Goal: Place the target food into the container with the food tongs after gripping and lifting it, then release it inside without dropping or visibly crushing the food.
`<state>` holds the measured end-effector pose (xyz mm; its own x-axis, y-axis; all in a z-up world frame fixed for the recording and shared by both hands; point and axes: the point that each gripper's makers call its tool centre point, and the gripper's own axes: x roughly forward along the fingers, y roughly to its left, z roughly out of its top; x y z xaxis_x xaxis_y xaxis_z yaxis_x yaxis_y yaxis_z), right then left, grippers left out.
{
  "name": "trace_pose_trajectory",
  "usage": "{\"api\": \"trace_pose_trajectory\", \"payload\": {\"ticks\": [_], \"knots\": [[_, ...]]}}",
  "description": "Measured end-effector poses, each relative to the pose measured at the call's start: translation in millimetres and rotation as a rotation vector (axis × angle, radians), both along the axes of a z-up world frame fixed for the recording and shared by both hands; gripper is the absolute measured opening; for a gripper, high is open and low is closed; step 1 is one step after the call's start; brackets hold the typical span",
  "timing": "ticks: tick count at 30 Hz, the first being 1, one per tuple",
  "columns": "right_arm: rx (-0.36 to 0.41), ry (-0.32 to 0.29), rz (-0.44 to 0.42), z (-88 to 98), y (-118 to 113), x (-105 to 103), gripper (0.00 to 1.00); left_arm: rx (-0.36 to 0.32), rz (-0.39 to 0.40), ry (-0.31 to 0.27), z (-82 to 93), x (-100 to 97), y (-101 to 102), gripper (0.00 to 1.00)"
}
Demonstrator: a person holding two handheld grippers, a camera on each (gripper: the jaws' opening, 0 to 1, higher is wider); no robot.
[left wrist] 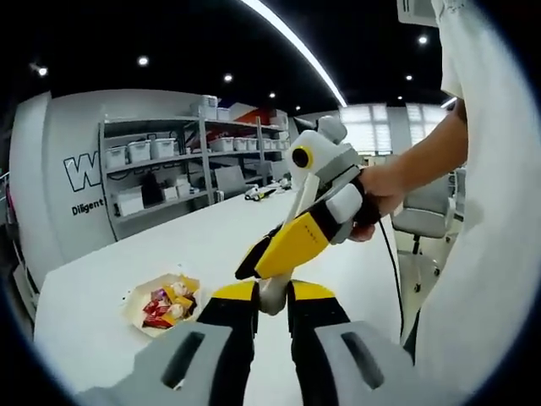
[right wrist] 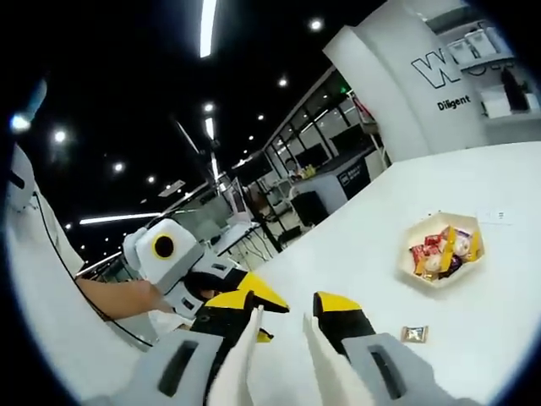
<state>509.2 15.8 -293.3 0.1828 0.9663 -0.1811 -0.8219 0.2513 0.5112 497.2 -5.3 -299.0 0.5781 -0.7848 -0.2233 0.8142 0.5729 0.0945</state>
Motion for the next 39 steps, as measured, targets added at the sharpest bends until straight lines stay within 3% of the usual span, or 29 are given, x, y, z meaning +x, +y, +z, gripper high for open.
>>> {"api": "trace_pose_trajectory", "payload": {"ticks": [7, 10, 12, 13, 16, 20, 22, 23, 25, 34, 39], "knots": [[-0.009, -0.023, -0.006, -0.3, -1, -2, 0.20, 0.002, 0.000, 0.000, -0.5, -0.9, -3, 0.11], [-0.012, -0.020, -0.018, -1.5, -2, 1, 0.20, -0.032, 0.020, 0.017, -0.3, 1.2, -1, 0.13], [-0.020, -0.023, -0.018, -2.6, -2, 1, 0.20, -0.047, 0.035, 0.015, 1.9, 2.6, 1, 0.21], [-0.025, -0.031, -0.030, -3.1, -3, 4, 0.20, -0.085, 0.053, 0.062, 0.9, 2.5, 3, 0.27], [-0.031, -0.031, -0.038, -4.5, -6, 7, 0.20, -0.062, 0.090, 0.055, -3.7, 8.1, 13, 0.52], [-0.066, -0.035, -0.040, -13.6, -8, 10, 0.21, -0.077, 0.139, 0.157, -21.3, 6.3, 24, 0.64], [-0.103, -0.065, -0.061, -19.4, -11, 16, 0.21, -0.076, 0.150, 0.167, -26.7, 5.6, 27, 0.71], [-0.116, -0.056, -0.075, -24.0, -12, 21, 0.21, -0.083, 0.176, 0.223, -35.6, 2.1, 28, 0.78], [-0.155, -0.075, -0.101, -32.5, -16, 29, 0.20, -0.102, 0.192, 0.237, -39.6, 1.4, 28, 0.89], [-0.234, -0.080, -0.142, -61.1, -24, 49, 0.20, -0.095, 0.194, 0.246, -44.1, -12.1, 23, 0.89], [-0.320, -0.102, -0.174, -88.1, -23, 66, 0.20, -0.094, 0.202, 0.254, -46.9, -17.2, 23, 0.88]]}}
